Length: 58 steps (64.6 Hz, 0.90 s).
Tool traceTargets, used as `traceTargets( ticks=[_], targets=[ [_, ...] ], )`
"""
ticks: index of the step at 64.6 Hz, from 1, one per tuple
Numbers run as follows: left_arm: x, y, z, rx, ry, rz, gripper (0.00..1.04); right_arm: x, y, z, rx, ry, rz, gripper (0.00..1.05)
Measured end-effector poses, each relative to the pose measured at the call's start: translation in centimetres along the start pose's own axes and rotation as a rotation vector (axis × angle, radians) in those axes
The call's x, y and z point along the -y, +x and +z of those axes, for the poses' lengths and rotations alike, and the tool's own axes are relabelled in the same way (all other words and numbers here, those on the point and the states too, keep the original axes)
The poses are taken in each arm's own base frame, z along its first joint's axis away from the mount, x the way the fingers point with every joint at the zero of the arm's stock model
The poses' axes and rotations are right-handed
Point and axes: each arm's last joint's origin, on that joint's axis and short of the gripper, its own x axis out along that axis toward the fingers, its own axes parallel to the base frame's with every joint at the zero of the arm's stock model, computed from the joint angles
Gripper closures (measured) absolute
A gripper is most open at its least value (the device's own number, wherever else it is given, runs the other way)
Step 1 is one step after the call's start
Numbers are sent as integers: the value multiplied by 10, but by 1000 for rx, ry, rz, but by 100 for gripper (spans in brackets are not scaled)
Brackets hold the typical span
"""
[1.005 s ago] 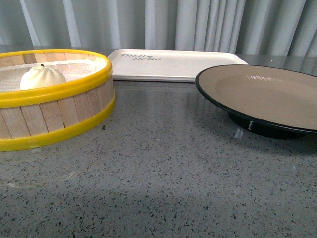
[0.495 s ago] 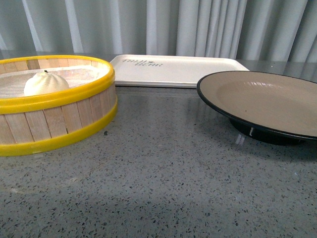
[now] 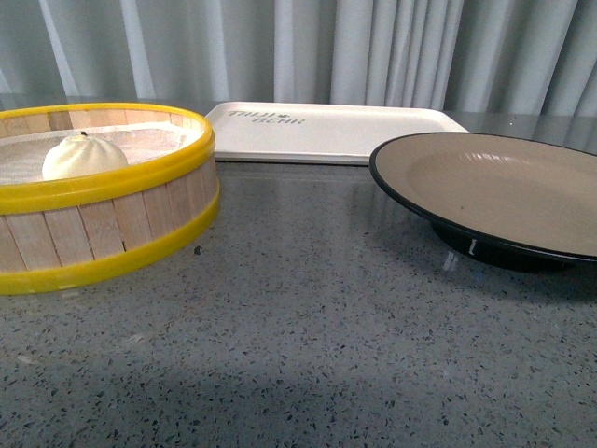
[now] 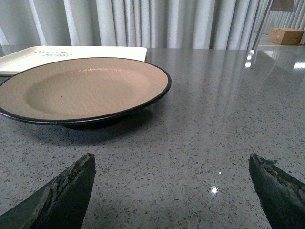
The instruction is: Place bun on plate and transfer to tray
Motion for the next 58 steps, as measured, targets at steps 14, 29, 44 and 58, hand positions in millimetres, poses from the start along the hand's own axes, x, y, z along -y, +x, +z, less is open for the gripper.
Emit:
traceTargets(
  ticks=[14, 29, 44, 58],
  targets=[
    [30, 61, 36, -72, 92, -63, 7, 0, 0, 0, 0, 0, 0, 8],
    [34, 95, 26, -193, 140, -33, 7, 0, 0, 0, 0, 0, 0, 8],
    [28, 102, 17, -263, 141, -10, 7, 0, 0, 0, 0, 0, 0, 8],
    [32, 107, 12, -285, 146, -14, 7, 0, 0, 0, 0, 0, 0, 8]
  ],
)
